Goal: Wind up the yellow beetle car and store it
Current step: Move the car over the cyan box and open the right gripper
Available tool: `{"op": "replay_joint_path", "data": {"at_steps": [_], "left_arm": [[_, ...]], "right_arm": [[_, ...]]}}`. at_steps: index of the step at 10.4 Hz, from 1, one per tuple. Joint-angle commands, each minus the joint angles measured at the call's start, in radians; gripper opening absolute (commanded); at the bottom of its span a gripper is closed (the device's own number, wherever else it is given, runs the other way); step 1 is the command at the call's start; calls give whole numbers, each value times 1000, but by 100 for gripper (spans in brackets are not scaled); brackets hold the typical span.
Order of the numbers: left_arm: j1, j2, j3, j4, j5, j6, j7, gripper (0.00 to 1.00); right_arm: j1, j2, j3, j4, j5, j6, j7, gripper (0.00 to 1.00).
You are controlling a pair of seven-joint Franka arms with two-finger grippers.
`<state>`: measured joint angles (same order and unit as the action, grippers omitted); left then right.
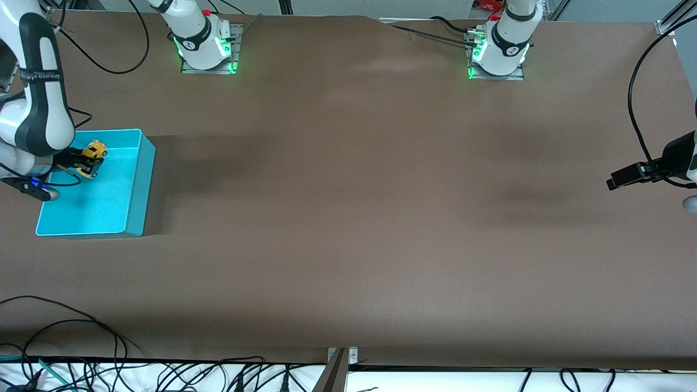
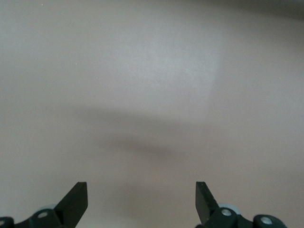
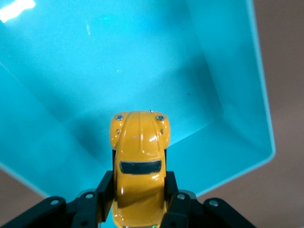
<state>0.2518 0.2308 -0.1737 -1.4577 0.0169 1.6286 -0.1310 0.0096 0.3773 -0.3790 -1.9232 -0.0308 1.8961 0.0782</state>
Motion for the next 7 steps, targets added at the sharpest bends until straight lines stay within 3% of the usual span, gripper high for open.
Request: {"op": "replay_joint_path", "data": {"at_steps": [1, 5, 6, 7], "left_arm": [[11, 1, -1, 8, -6, -18, 22, 100], [9, 4, -1, 8, -6, -18, 21, 100], [9, 4, -1, 7, -5, -18, 21, 100], [9, 5, -1, 7, -6, -18, 21, 100]], "right_arm": [[-16, 55, 3, -8, 32, 70, -113, 13], [-19, 126, 8, -8, 126, 132, -279, 13], [-19, 129, 8, -8, 127, 133, -288, 21], [-19, 138, 9, -7, 126, 133, -288, 53]]}}
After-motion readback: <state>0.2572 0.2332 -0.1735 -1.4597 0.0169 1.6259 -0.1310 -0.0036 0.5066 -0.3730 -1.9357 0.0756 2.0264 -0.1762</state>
